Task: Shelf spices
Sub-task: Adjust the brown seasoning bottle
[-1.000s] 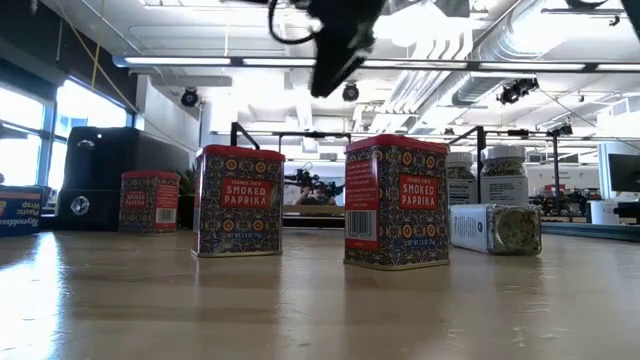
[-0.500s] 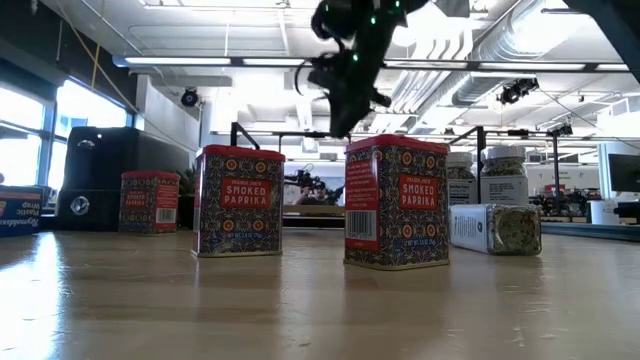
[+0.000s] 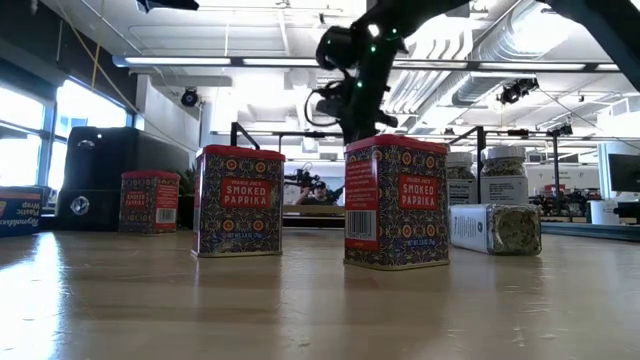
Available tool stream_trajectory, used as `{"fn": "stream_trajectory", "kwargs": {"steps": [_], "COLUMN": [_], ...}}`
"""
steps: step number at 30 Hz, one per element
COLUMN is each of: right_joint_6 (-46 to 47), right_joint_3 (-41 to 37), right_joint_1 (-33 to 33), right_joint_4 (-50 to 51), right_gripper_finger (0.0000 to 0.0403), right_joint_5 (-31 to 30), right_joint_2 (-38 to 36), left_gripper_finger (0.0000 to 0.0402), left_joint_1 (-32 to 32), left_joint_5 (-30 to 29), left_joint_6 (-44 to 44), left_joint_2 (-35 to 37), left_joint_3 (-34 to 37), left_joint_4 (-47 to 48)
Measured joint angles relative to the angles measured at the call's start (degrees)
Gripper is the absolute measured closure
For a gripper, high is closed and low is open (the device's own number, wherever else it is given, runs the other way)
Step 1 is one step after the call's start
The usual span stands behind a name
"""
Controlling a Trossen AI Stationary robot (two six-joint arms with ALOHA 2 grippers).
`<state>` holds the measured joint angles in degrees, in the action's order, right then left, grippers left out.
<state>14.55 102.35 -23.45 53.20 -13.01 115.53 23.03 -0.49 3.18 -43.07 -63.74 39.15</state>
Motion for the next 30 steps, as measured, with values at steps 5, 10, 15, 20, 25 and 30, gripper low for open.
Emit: {"fn": "stream_trajectory", "kwargs": {"steps": [5, 10, 15, 20, 25, 30], "right_joint_6": [-0.2, -0.4, 0.1, 0.4, 0.4, 0.0], "right_joint_3": [0.0, 0.0, 0.0, 0.0, 0.0, 0.0], "right_joint_1": [-1.1, -1.0, -1.0, -1.0, -1.0, -1.0], "right_joint_4": [1.0, 1.5, 3.6, 5.2, 5.3, 4.7], "right_gripper_finger": [0.0402, 0.0403, 0.0403, 0.0403, 0.0403, 0.0403], "right_joint_5": [1.1, 1.0, 1.0, 0.0, -1.0, -1.3], "right_joint_2": [2.1, 2.5, 2.3, 2.1, 2.1, 2.1], "left_gripper_finger": [0.0145, 0.0145, 0.0145, 0.0145, 0.0145, 0.0145], "left_joint_1": [0.0, 0.0, 0.0, 0.0, 0.0, 0.0], "left_joint_5": [0.0, 0.0, 0.0, 0.0, 0.0, 0.0], "left_joint_6": [0.0, -0.1, -0.1, -0.1, -0.1, -0.1], "left_joint_2": [1.2, 1.5, 1.5, 1.5, 1.5, 1.5], "left_joint_3": [1.1, 1.6, 1.6, 1.6, 1.6, 1.6], "left_joint_4": [-0.4, -0.3, -0.4, -0.4, -0.4, -0.4]}}
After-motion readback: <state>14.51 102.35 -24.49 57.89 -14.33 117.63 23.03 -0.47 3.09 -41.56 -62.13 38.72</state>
